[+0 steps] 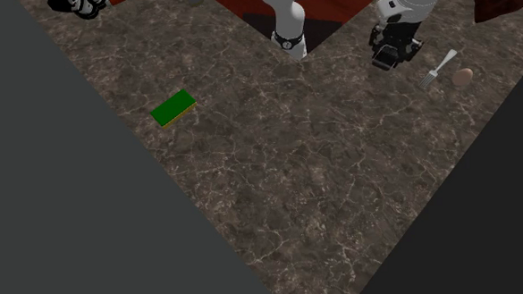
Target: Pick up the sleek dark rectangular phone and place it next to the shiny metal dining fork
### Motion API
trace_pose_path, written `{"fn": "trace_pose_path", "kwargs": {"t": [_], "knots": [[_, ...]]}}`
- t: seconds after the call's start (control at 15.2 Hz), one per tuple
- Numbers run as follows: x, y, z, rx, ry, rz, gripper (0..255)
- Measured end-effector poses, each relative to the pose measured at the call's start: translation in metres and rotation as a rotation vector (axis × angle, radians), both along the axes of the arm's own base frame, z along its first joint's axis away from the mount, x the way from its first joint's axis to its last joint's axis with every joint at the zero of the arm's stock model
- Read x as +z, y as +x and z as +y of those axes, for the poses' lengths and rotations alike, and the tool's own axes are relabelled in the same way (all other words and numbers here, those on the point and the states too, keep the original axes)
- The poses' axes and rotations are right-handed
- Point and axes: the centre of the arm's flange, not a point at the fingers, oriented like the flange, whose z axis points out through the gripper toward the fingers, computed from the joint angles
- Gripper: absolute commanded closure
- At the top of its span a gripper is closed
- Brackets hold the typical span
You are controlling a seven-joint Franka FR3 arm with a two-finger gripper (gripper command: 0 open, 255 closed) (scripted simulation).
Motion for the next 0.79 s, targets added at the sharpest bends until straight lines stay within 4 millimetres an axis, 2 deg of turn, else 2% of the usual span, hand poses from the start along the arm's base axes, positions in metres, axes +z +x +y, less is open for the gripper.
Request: {"fn": "trace_pose_path", "kwargs": {"t": [0.33, 0.79], "knots": [[0.003, -0.050, 0.040, 0.000, 0.000, 0.000, 255], [-0.030, -0.058, 0.047, -0.001, 0.000, 0.001, 255]]}}
